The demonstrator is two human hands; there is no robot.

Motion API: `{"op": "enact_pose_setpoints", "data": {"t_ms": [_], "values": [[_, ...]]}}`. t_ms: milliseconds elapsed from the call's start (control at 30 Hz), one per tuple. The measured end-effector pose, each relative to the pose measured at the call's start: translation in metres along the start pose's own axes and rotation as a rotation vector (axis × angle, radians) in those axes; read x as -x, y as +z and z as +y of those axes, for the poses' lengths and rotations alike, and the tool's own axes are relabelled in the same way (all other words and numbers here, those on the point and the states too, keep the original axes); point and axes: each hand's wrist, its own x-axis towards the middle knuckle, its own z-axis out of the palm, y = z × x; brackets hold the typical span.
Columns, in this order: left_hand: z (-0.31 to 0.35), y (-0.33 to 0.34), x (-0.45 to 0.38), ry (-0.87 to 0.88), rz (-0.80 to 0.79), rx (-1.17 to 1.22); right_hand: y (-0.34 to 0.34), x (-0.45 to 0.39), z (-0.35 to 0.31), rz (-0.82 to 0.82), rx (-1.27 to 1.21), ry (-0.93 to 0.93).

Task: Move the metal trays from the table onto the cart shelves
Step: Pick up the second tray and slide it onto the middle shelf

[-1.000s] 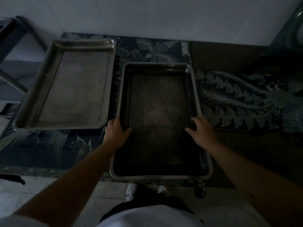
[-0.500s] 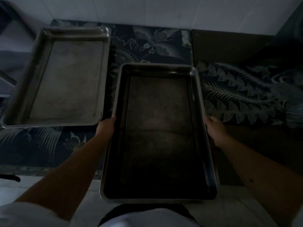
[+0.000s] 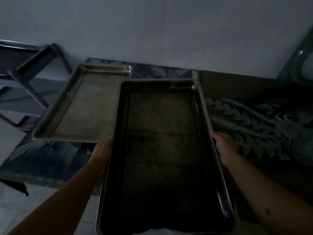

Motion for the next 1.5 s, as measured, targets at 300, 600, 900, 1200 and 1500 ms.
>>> {"op": "enact_pose_setpoints", "data": {"t_ms": [300, 600, 900, 1200, 1500], "values": [[-0.071, -0.099, 0.088, 0.004, 0.368, 0.183, 0.125, 0.021, -0.015, -0.327, 0.238, -0.076], [-0.179, -0.216, 0.205, -0.029, 0.749, 0.315, 0.314, 0.113, 0.012, -0.703, 0.455, -0.25], [-0.281, -0.301, 0.317, -0.138, 1.125, 0.756, 0.495, 0.259, 0.07, -1.071, 0.585, -0.346], [-0.314, -0.366, 0.34, -0.186, 1.192, 0.829, 0.576, 0.323, 0.101, -1.136, 0.658, -0.326], [-0.322, -0.469, 0.271, -0.256, 1.184, 0.799, 0.718, 0.333, 0.119, -1.173, 0.697, -0.241]]}}
